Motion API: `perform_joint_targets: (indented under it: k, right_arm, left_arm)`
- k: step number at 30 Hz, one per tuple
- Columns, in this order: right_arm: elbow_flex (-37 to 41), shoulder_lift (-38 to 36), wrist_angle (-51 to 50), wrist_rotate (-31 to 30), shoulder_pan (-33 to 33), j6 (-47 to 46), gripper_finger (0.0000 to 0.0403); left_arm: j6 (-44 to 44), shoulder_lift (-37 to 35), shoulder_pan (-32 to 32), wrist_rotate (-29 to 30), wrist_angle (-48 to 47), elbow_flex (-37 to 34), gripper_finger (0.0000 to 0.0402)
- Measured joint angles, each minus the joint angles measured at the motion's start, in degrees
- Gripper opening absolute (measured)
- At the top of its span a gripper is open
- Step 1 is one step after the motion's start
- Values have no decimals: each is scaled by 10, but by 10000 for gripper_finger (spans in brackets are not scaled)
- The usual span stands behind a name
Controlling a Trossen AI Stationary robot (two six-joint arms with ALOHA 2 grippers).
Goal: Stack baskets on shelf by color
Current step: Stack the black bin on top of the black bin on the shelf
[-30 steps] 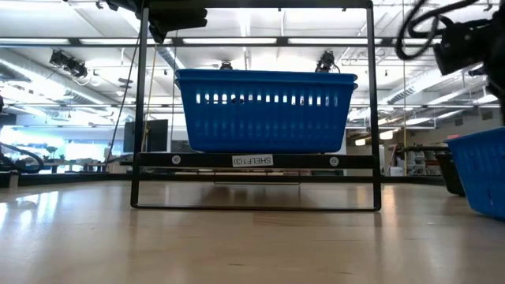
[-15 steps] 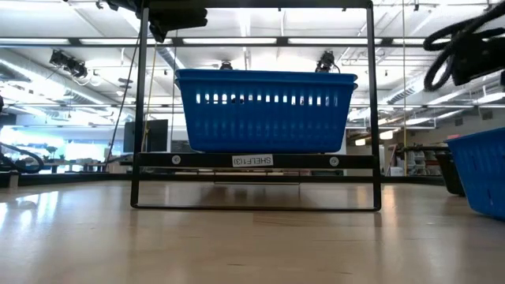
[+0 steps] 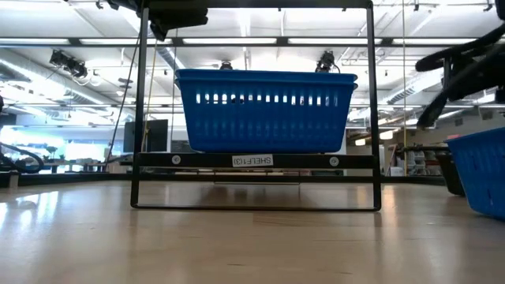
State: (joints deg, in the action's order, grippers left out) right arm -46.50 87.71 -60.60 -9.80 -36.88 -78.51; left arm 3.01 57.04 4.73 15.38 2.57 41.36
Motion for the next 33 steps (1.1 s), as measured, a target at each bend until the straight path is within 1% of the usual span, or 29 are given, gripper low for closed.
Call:
perform_joint_targets:
  k: [2, 7, 10, 14, 17, 20, 26, 29, 33]
  right_arm:
    - [-1, -9, -4, -2, 0, 10, 12]
    - [0, -51, -24, -4, 5, 12, 25]
    - [-1, -86, -39, -12, 15, 20, 12]
    - [-25, -123, -77, -37, 33, 63, 14]
    - [-57, -139, -111, -63, 53, 105, 16]
    - [-102, -143, -121, -82, 74, 175, 11]
    - [-224, -122, -142, -139, 112, 291, 13]
    - [-283, -108, -137, -164, 128, 342, 14]
    - [-342, -79, -96, -163, 150, 431, 12]
  left_arm:
    - [-7, 0, 0, 0, 2, 0, 117]
    - [-8, 0, 0, 0, 3, 0, 117]
    - [-8, 0, 0, 0, 3, 0, 117]
    - [-10, 0, 0, 0, 3, 0, 117]
    - [-13, 0, 0, 0, 3, 0, 117]
    - [-13, 0, 0, 0, 3, 0, 117]
    - [-13, 0, 0, 0, 2, 0, 117]
    - [-13, 0, 0, 0, 2, 0, 117]
    - [-13, 0, 0, 0, 2, 0, 117]
